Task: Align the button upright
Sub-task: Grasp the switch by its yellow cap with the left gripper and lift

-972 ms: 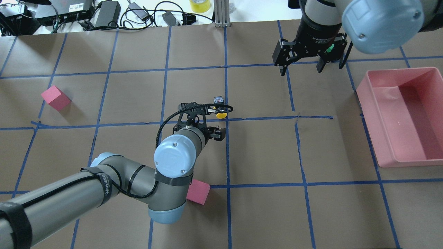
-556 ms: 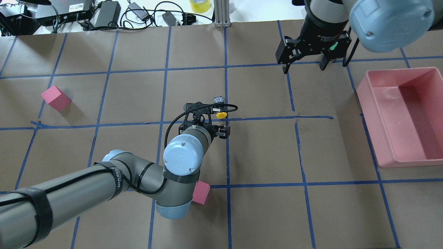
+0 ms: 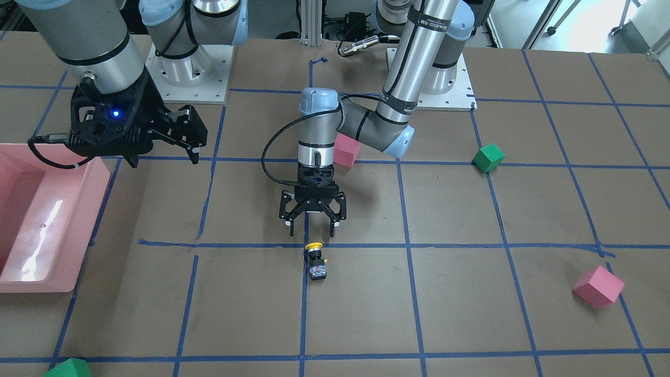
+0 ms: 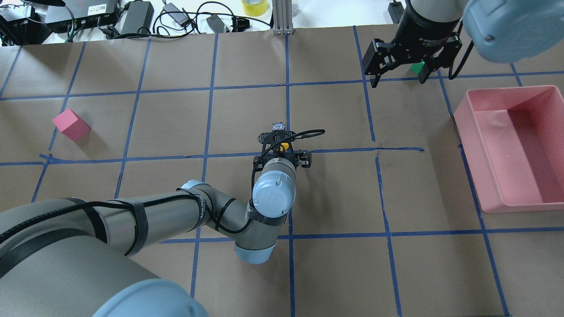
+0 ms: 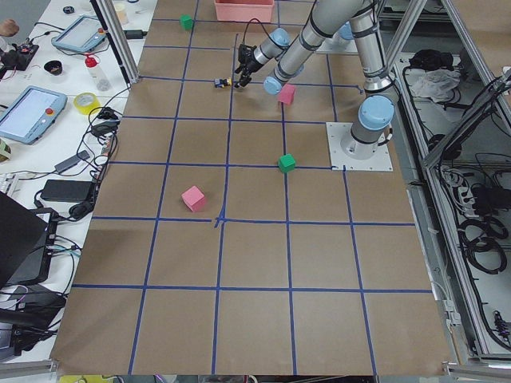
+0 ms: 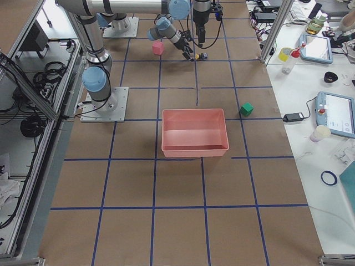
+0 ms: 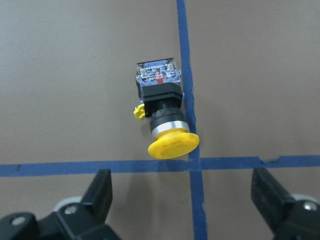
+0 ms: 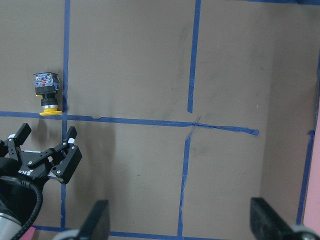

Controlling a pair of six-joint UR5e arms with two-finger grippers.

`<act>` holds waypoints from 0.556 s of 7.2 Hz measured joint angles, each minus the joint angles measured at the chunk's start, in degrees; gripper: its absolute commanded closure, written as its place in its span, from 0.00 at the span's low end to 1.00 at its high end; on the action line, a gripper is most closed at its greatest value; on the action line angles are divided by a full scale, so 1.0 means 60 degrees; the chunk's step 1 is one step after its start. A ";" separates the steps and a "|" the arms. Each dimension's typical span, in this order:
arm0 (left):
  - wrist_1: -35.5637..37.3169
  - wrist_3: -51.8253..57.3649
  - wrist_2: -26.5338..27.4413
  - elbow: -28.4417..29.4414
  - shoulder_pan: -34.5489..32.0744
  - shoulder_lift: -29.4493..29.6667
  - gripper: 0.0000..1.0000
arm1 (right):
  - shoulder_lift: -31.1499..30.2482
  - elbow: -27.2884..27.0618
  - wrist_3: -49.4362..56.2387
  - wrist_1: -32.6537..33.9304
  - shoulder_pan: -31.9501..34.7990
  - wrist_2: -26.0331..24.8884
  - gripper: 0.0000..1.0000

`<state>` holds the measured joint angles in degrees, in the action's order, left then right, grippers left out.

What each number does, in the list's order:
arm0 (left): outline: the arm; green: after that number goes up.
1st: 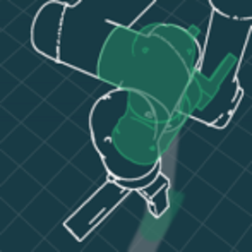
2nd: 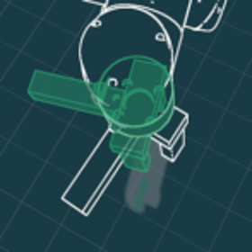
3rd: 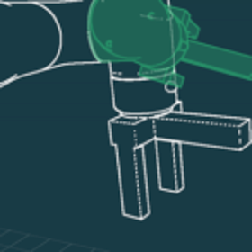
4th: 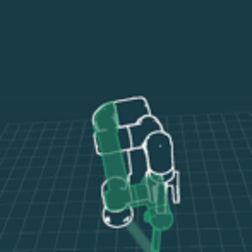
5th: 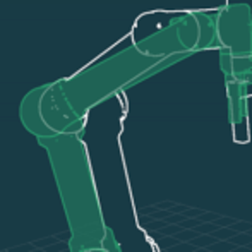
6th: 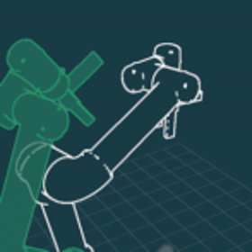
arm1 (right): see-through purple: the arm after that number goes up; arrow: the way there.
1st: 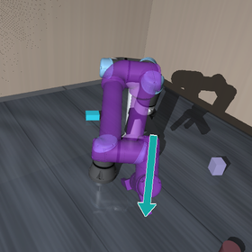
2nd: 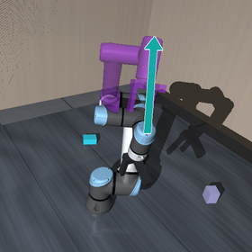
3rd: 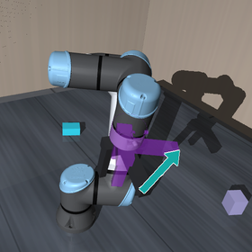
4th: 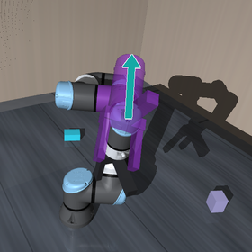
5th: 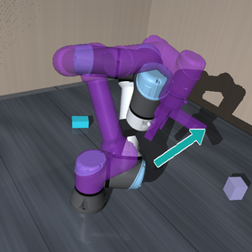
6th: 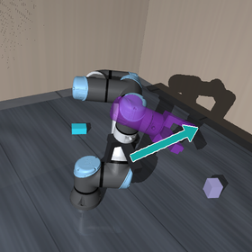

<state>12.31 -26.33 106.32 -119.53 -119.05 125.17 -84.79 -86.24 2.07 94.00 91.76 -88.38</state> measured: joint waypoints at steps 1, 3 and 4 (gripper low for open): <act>0.0084 -0.0017 0.0076 0.0182 -0.0015 0.0131 0.13 | 0.0000 -0.0011 -0.0019 0.0015 0.0000 -0.0012 0.00; 0.0143 0.0041 0.0117 0.0542 -0.0021 0.0377 0.15 | 0.0000 -0.0020 -0.0112 0.0035 -0.0001 -0.0039 0.00; 0.0162 0.0140 0.0124 0.0595 -0.0022 0.0433 0.18 | -0.0011 -0.0018 -0.0127 0.0033 -0.0001 -0.0036 0.00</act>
<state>13.28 -25.49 107.06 -115.95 -119.18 127.77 -84.85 -86.34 1.31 94.20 91.76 -88.60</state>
